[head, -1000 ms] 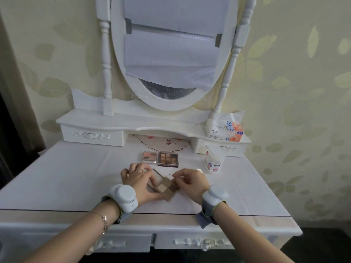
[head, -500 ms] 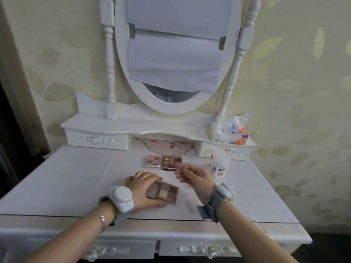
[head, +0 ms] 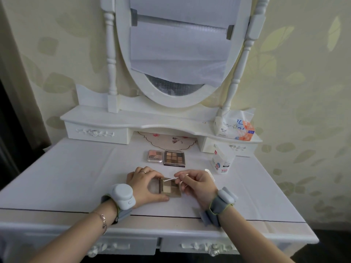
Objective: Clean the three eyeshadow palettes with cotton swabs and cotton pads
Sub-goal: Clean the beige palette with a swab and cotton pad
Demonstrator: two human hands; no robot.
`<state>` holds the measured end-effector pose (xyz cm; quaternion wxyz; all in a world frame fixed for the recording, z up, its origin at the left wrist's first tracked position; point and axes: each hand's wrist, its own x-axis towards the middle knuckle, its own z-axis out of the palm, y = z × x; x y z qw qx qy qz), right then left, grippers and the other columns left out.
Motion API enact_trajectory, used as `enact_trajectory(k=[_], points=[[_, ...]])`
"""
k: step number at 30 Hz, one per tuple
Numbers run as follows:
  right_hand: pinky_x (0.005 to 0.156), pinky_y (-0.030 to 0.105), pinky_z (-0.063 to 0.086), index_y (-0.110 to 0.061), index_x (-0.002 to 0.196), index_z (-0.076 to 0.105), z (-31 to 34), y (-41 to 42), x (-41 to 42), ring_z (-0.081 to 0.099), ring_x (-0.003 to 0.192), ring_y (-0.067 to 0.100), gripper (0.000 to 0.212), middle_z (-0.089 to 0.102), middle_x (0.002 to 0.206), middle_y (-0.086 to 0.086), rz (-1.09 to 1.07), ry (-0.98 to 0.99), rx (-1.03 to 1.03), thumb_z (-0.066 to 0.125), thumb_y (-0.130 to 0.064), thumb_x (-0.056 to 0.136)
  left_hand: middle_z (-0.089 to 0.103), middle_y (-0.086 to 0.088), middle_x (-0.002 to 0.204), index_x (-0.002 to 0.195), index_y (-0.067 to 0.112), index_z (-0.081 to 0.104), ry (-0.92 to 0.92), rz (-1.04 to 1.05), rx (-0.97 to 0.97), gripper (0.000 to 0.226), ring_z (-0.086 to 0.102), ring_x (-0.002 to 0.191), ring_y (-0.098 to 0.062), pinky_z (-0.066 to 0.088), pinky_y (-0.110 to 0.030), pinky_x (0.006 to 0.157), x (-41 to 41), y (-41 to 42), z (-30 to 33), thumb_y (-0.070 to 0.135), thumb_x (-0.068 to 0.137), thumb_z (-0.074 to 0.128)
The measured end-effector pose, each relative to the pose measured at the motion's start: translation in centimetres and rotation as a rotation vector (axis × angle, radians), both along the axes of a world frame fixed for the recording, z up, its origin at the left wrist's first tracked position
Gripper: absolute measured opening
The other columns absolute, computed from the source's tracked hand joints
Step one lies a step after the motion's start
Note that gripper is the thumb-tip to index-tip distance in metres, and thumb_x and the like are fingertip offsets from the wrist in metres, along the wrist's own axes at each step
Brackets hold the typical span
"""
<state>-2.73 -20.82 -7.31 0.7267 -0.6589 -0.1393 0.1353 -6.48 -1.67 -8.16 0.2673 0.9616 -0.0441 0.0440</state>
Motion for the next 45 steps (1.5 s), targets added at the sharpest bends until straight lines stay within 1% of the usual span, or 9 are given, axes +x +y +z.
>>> enact_trajectory(k=[5, 10, 14, 20, 25, 29, 33, 41, 45], points=[[0.040, 0.015, 0.036, -0.001, 0.085, 0.069, 0.2, 0.3, 0.0, 0.044, 0.040, 0.007, 0.018, 0.067, 0.063, 0.000, -0.023, -0.052, -0.071, 0.052, 0.002, 0.091, 0.042, 0.020, 0.107, 0.114, 0.043, 0.052, 0.010, -0.008, 0.015, 0.090, 0.035, 0.114, -0.008, 0.022, -0.026, 0.096, 0.1, 0.1, 0.0, 0.084, 0.034, 0.041], [0.040, 0.015, 0.035, -0.003, 0.084, 0.069, 0.1, 0.4, 0.0, 0.041, 0.038, 0.009, 0.019, 0.066, 0.062, 0.000, -0.026, -0.056, -0.106, 0.052, 0.000, 0.092, 0.043, 0.020, 0.108, 0.112, 0.044, 0.053, 0.011, -0.004, 0.000, 0.089, 0.036, 0.113, -0.007, 0.021, -0.024, 0.094, 0.1, 0.0, 0.0, 0.083, 0.033, 0.041], [0.039, 0.014, 0.034, -0.001, 0.082, 0.067, 0.2, 0.2, -0.1, 0.044, 0.038, 0.007, 0.020, 0.065, 0.059, 0.000, 0.016, -0.060, -0.103, 0.050, 0.002, 0.092, 0.045, 0.019, 0.108, 0.110, 0.044, 0.054, 0.011, -0.006, -0.015, 0.086, 0.036, 0.113, -0.007, 0.021, -0.025, 0.095, 0.1, 0.1, 0.0, 0.083, 0.034, 0.043], [0.039, 0.014, 0.035, -0.002, 0.084, 0.068, 0.3, 0.3, -0.1, 0.048, 0.041, 0.007, 0.020, 0.068, 0.064, 0.000, 0.000, -0.068, -0.087, 0.050, 0.000, 0.093, 0.045, 0.019, 0.110, 0.111, 0.044, 0.053, 0.021, -0.011, -0.014, 0.087, 0.035, 0.113, -0.007, 0.021, -0.025, 0.096, 0.0, 0.0, 0.1, 0.083, 0.034, 0.043], [0.038, 0.013, 0.035, -0.002, 0.079, 0.066, 0.5, -0.1, -0.2, 0.052, 0.043, 0.006, 0.023, 0.066, 0.060, 0.000, 0.099, -0.063, -0.101, 0.048, 0.003, 0.093, 0.045, 0.019, 0.109, 0.109, 0.044, 0.053, 0.020, -0.013, -0.021, 0.085, 0.035, 0.112, -0.007, 0.021, -0.025, 0.096, 0.0, 0.0, 0.1, 0.083, 0.034, 0.044], [0.039, 0.014, 0.035, -0.001, 0.081, 0.067, 0.3, 0.0, -0.2, 0.052, 0.044, 0.007, 0.023, 0.066, 0.062, 0.001, 0.083, -0.073, -0.081, 0.048, 0.003, 0.093, 0.044, 0.020, 0.109, 0.110, 0.044, 0.053, 0.022, -0.017, -0.019, 0.085, 0.035, 0.111, -0.006, 0.021, -0.024, 0.095, 0.0, 0.0, 0.1, 0.082, 0.034, 0.043], [0.038, 0.014, 0.036, -0.003, 0.079, 0.065, 0.4, -0.1, -0.2, 0.055, 0.044, 0.007, 0.023, 0.066, 0.060, -0.001, 0.146, -0.064, -0.120, 0.047, 0.003, 0.093, 0.044, 0.020, 0.109, 0.110, 0.043, 0.053, 0.019, -0.015, -0.020, 0.086, 0.035, 0.111, -0.006, 0.022, -0.024, 0.095, 0.0, 0.1, 0.1, 0.082, 0.034, 0.043], [0.040, 0.015, 0.038, -0.004, 0.080, 0.066, 0.3, 0.1, -0.3, 0.056, 0.046, 0.008, 0.023, 0.067, 0.063, 0.000, 0.138, -0.075, -0.125, 0.048, 0.001, 0.093, 0.046, 0.019, 0.110, 0.110, 0.043, 0.054, 0.014, -0.012, -0.028, 0.086, 0.036, 0.112, -0.006, 0.021, -0.024, 0.094, 0.0, 0.0, 0.1, 0.082, 0.034, 0.044], [0.041, 0.017, 0.038, -0.006, 0.081, 0.068, 1.1, 0.6, 0.1, 0.056, 0.048, 0.011, 0.023, 0.067, 0.064, 0.001, 0.018, -0.125, -0.151, 0.050, -0.001, 0.093, 0.046, 0.020, 0.109, 0.112, 0.043, 0.053, 0.033, -0.008, -0.034, 0.088, 0.035, 0.114, -0.007, 0.022, -0.024, 0.095, 0.1, 0.0, 0.2, 0.082, 0.034, 0.046]])
